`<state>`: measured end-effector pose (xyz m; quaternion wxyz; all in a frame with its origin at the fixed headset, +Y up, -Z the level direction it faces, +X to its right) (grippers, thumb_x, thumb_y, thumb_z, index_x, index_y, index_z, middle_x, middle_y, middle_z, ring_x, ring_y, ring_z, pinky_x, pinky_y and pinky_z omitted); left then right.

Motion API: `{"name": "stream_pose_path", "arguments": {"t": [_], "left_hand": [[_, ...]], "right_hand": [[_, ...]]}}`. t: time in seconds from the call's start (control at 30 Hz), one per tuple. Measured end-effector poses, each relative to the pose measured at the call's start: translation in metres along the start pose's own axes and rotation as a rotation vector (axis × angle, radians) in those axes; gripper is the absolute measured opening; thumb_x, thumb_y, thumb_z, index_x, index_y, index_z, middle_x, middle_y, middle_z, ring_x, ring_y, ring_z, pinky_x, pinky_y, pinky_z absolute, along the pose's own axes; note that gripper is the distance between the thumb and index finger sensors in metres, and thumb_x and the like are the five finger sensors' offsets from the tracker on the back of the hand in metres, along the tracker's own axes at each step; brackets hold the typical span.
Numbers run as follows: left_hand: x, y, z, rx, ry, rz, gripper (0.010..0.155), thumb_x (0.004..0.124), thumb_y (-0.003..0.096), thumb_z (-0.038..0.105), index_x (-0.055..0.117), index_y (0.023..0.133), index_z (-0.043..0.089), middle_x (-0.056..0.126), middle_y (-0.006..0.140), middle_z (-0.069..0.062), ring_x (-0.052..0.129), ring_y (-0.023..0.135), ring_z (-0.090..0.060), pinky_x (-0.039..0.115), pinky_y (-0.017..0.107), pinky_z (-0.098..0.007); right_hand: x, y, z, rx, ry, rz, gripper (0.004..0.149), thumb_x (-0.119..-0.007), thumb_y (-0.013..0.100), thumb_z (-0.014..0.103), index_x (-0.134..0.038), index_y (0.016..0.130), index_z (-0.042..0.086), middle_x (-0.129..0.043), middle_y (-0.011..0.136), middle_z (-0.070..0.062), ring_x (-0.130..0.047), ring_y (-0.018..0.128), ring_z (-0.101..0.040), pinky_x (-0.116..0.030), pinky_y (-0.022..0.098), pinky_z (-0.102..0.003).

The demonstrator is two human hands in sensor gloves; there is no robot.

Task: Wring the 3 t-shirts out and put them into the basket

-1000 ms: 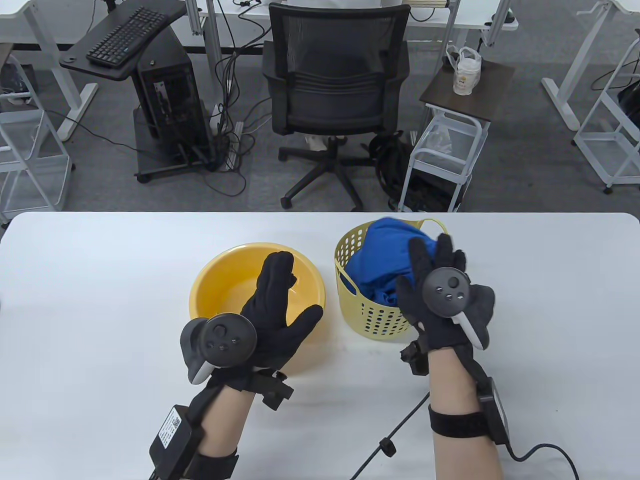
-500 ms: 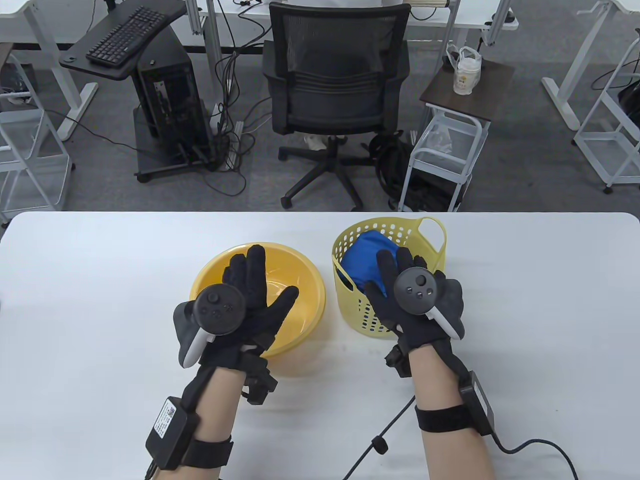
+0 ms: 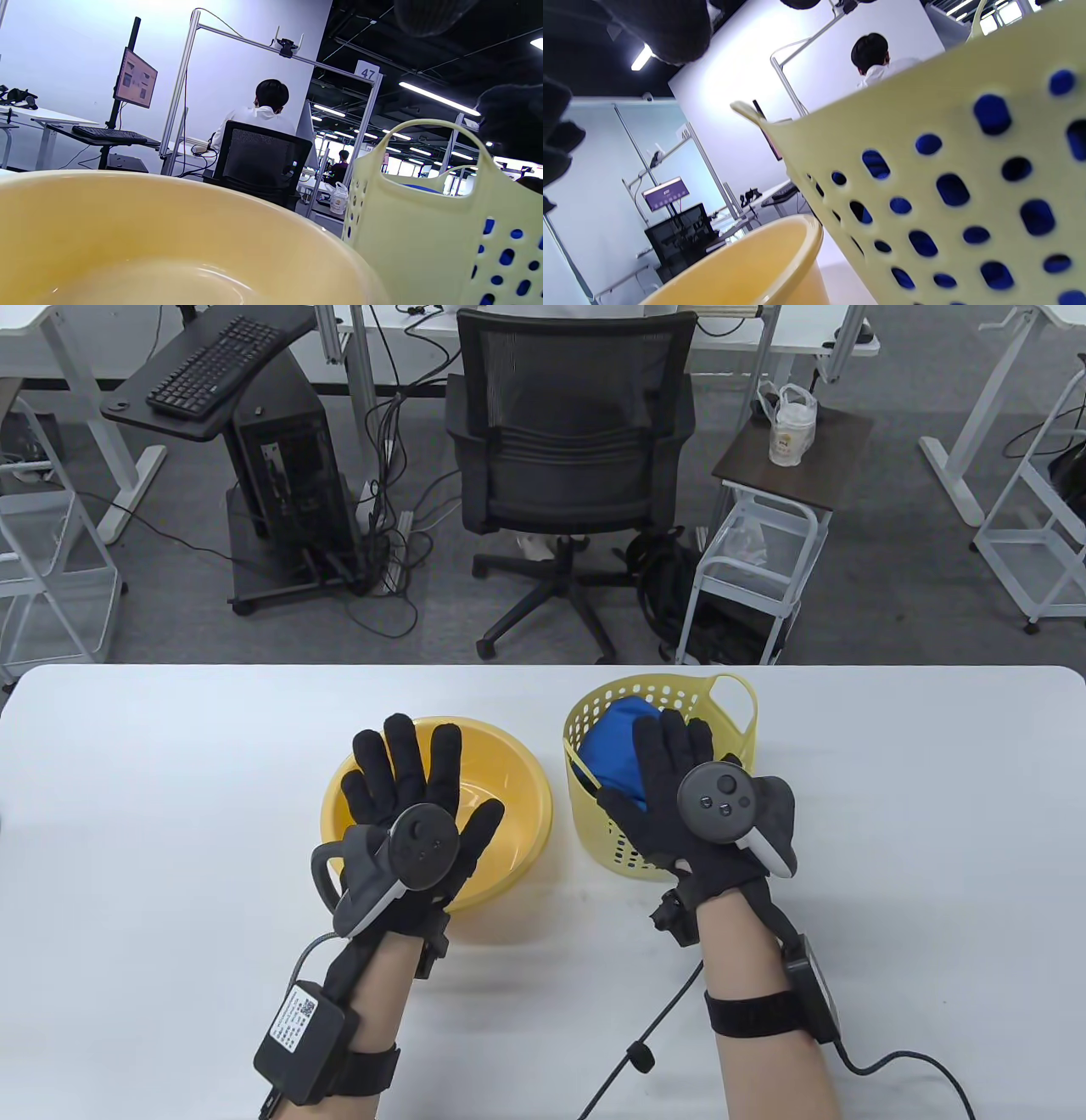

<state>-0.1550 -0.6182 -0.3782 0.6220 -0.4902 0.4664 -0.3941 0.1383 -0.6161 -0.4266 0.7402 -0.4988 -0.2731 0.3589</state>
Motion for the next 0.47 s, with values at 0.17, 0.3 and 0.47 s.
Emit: {"name": "stream_pose_path", "arguments": {"t": [0.17,0.3,0.47], "left_hand": [[0.000,0.000,-0.009,-0.028,-0.017,-0.015,0.090,0.062,0.0598,0.072,-0.008,0.107,0.041,-0.012,0.119,-0.008,-0.009,0.105,-0.045,0.013,0.076,-0.065],[-0.001,-0.001,-0.005,-0.016,-0.037,-0.019,0.090,0.062,0.0599,0.073,-0.008,0.108,0.041,-0.012,0.119,-0.008,-0.010,0.105,-0.045,0.012,0.076,-0.065],[0.002,-0.002,0.007,0.025,-0.060,-0.048,0.090,0.062,0.0598,0.073,-0.008,0.109,0.041,-0.011,0.120,-0.009,-0.010,0.105,-0.045,0.012,0.076,-0.065]], "right_hand": [[0.011,-0.002,-0.003,-0.003,0.041,-0.033,0.090,-0.067,0.062,0.056,-0.016,0.117,0.007,-0.005,0.119,-0.034,-0.001,0.100,-0.065,-0.010,0.057,-0.084],[0.009,-0.001,-0.003,-0.001,0.043,-0.030,0.089,-0.068,0.062,0.055,-0.018,0.118,0.006,-0.007,0.119,-0.035,-0.003,0.100,-0.065,-0.011,0.057,-0.084],[0.001,0.000,-0.003,-0.011,0.012,0.012,0.089,-0.068,0.063,0.055,-0.020,0.118,0.005,-0.010,0.119,-0.036,-0.007,0.100,-0.067,-0.013,0.056,-0.084]]}}
Point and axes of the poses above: the tracker on the back of each hand, its own z axis roughly to the thumb side, its own y axis roughly from the wrist to the fingertips, x = y × z, the point moved 4 cm from there along y, roughly from the wrist to the fingertips
